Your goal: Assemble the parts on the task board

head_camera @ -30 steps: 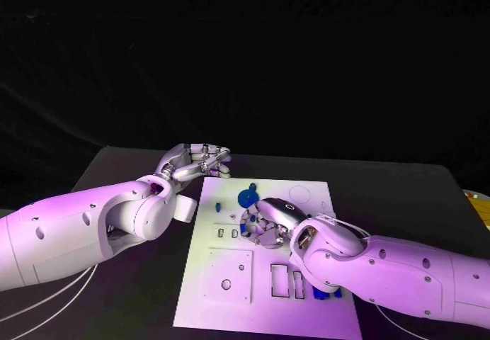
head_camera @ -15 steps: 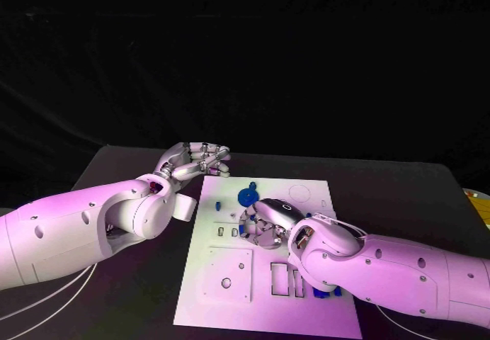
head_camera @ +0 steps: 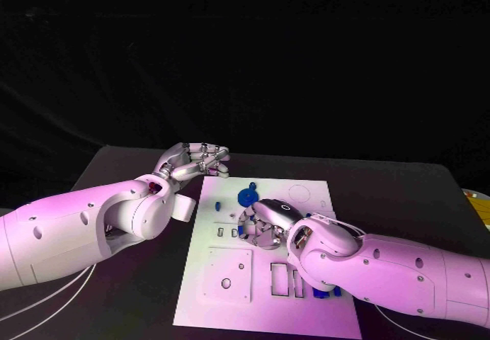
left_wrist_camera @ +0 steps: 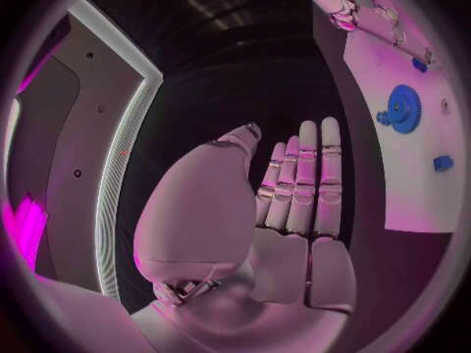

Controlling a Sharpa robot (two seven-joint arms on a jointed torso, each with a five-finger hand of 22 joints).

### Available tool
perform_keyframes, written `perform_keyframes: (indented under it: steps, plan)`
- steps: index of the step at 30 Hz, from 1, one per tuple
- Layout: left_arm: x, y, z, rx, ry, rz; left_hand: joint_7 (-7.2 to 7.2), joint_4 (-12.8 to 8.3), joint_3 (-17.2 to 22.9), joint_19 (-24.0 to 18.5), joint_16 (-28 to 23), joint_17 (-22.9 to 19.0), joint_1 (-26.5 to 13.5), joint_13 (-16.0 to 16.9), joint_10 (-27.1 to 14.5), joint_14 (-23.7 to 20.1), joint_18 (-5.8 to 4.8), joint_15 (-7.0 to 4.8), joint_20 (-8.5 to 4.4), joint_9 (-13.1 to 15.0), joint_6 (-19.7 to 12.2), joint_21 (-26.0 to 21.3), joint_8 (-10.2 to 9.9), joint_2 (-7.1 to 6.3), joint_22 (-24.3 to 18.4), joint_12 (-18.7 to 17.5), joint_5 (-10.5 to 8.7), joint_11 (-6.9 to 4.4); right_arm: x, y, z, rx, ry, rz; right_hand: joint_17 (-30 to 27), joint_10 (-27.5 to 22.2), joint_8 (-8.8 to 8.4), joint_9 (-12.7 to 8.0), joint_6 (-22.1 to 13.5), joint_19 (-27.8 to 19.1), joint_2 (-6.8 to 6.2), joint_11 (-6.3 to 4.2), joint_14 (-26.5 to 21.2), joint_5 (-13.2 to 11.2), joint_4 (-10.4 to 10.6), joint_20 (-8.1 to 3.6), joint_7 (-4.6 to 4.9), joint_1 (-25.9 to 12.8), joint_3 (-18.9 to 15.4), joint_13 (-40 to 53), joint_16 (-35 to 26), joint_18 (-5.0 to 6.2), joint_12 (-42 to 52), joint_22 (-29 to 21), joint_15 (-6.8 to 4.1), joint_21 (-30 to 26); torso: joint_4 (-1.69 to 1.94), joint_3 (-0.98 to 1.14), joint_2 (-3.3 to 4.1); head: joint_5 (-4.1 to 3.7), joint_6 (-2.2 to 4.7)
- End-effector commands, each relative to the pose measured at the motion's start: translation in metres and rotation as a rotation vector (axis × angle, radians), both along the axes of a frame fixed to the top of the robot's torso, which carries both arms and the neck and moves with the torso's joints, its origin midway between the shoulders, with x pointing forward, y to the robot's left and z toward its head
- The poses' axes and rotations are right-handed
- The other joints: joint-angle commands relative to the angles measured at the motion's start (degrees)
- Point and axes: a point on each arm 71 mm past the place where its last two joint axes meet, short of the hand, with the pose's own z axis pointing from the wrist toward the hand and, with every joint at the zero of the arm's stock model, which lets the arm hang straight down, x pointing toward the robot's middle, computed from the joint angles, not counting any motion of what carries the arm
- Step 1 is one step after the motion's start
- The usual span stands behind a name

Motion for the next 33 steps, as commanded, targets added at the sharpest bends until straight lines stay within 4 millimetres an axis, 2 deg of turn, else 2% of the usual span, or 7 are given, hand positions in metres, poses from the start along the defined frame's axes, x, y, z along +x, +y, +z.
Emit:
perform_keyframes:
  steps: [1,9,23,33]
  plan:
    - [-0.0007,-0.0022,0.0012,-0.011,-0.002,-0.019,0.05,-0.08,0.34,-0.39,0.2,0.05,0.56,0.05,0.3,-0.44,1.02,0.02,0.05,0.05,-0.25,0.11,-0.22,-0.06,0.05,-0.27,-0.29,0.13,-0.0017,-0.0016,-0.0078,-0.055,0.024,0.005,11.96,2.08,0.19,-0.09,0.64,0.92,0.06,-0.45,5.23,0.02,0.1,-0.41,-0.2,-0.49,0.12,10.0,0.24,-1.0,-0.22,8.13,-0.41,-0.2,-0.02,0.0,-0.02,-0.02,-0.07]
    - [-0.0006,-0.0019,0.0011,-0.011,-0.002,-0.019,0.05,-0.08,0.34,-0.39,0.2,0.05,0.56,0.05,0.3,-0.44,1.02,0.02,0.05,0.05,-0.25,0.11,-0.22,-0.06,0.05,-0.27,-0.29,0.13,-0.0017,-0.0022,-0.0085,-0.064,0.024,0.005,11.87,1.93,0.08,-0.13,0.43,0.82,-0.19,-0.39,5.21,-0.17,0.1,-0.39,-0.14,-0.72,0.09,9.83,0.22,-0.96,-0.39,7.99,-0.36,-0.36,-0.04,0.06,0.0,-0.03,-0.03]
    - [-0.0005,-0.0024,0.0009,-0.012,0.0,-0.022,0.06,-0.06,0.37,-0.47,0.21,0.13,0.53,0.05,0.3,-0.48,1.02,0.03,0.05,0.05,-0.27,0.2,-0.24,-0.12,0.1,-0.32,-0.3,0.15,-0.0024,-0.0015,-0.0074,-0.061,0.008,0.005,11.71,1.66,-0.19,-0.22,-0.18,0.72,-1.46,-0.11,5.18,-0.56,0.29,-0.21,0.19,-1.92,-0.48,9.56,0.18,-0.92,-0.67,7.89,-0.09,-0.57,-0.06,0.02,0.01,-0.16,0.16]
    - [-0.0005,-0.0021,0.0009,-0.011,0.001,-0.022,0.06,-0.06,0.37,-0.47,0.21,0.13,0.53,0.05,0.3,-0.48,1.02,0.03,0.05,0.05,-0.27,0.2,-0.24,-0.12,0.1,-0.32,-0.3,0.15,-0.0019,-0.0024,-0.0066,-0.054,0.0,-0.005,11.61,1.19,-0.58,-0.31,-1.14,0.62,-2.63,0.26,5.16,-1.67,1.25,0.09,0.57,-3.79,-1.99,9.04,0.15,-0.87,-1.17,7.77,0.23,-0.82,-0.02,0.01,-0.01,-0.23,0.24]
